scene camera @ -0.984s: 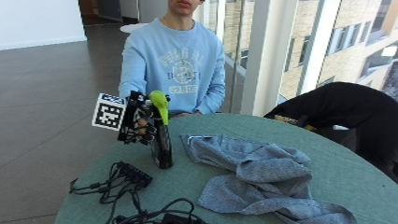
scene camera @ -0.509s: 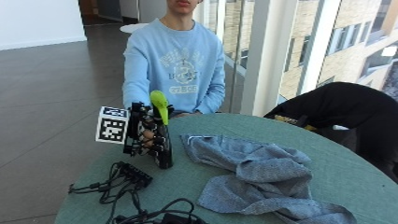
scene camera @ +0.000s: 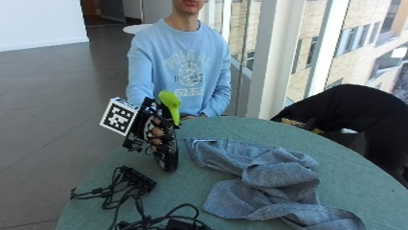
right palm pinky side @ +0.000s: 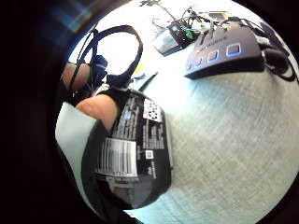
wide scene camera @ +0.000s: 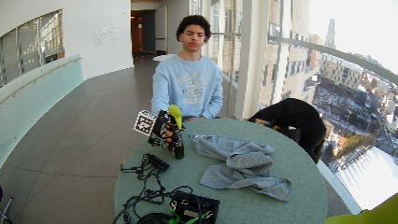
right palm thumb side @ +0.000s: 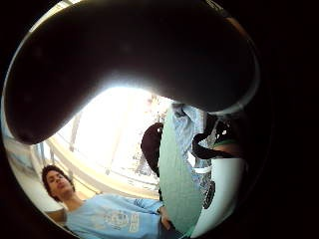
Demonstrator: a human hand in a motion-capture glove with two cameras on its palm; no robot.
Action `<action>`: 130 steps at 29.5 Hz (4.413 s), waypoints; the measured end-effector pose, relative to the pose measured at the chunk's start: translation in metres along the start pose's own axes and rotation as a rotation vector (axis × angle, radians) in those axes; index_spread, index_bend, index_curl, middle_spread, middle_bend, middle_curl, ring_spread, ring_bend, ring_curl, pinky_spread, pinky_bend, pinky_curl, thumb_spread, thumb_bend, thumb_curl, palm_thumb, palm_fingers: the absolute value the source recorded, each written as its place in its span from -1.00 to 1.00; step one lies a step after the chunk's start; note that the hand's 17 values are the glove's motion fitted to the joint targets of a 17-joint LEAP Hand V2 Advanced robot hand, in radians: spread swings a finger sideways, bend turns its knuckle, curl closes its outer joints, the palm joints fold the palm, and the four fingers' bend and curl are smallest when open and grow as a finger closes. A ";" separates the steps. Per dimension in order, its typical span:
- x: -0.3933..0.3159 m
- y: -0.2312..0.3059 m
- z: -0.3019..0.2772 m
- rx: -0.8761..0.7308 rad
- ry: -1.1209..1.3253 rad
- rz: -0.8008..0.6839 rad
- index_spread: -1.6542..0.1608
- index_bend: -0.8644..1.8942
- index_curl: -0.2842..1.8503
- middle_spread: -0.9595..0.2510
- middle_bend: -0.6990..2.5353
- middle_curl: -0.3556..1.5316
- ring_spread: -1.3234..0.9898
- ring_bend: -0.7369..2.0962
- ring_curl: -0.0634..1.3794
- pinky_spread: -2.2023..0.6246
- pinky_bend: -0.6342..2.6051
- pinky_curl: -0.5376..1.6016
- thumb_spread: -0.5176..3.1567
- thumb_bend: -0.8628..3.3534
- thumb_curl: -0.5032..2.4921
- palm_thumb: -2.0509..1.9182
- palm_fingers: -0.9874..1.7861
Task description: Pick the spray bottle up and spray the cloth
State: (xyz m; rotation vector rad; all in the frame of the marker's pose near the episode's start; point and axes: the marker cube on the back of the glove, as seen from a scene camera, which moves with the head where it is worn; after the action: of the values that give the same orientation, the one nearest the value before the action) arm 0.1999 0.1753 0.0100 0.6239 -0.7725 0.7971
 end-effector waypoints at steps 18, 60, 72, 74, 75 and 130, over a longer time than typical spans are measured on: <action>-0.065 -0.068 -0.006 -0.432 0.310 0.052 0.48 -0.31 -0.52 0.42 -0.36 -0.17 0.06 -0.14 -0.42 0.68 -0.40 -0.16 -0.19 -0.58 -0.34 0.53 0.43; -0.093 -0.092 0.047 -0.800 0.623 0.094 0.52 -0.32 -0.56 0.43 -0.36 -0.15 0.06 -0.14 -0.41 0.66 -0.40 -0.15 -0.18 -0.60 -0.30 0.53 0.44; -0.094 -0.090 0.050 -0.808 0.646 0.102 0.52 -0.31 -0.56 0.43 -0.36 -0.15 0.06 -0.14 -0.41 0.66 -0.40 -0.15 -0.17 -0.60 -0.30 0.52 0.44; -0.095 -0.089 0.051 -0.801 0.641 0.103 0.52 -0.31 -0.56 0.43 -0.36 -0.15 0.06 -0.15 -0.41 0.66 -0.40 -0.15 -0.17 -0.60 -0.30 0.52 0.44; -0.095 -0.089 0.052 -0.794 0.638 0.105 0.52 -0.31 -0.56 0.43 -0.36 -0.15 0.06 -0.15 -0.41 0.66 -0.40 -0.15 -0.17 -0.60 -0.30 0.52 0.44; -0.215 0.069 0.369 -0.620 -0.220 -0.198 0.49 -0.32 -0.50 0.42 -0.42 -0.16 0.07 -0.23 -0.43 0.65 -0.44 -0.16 -0.14 -0.60 -0.31 0.51 0.35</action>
State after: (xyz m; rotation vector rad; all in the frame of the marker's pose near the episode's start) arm -0.0893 -0.1417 0.0626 0.2219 -1.0798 0.2774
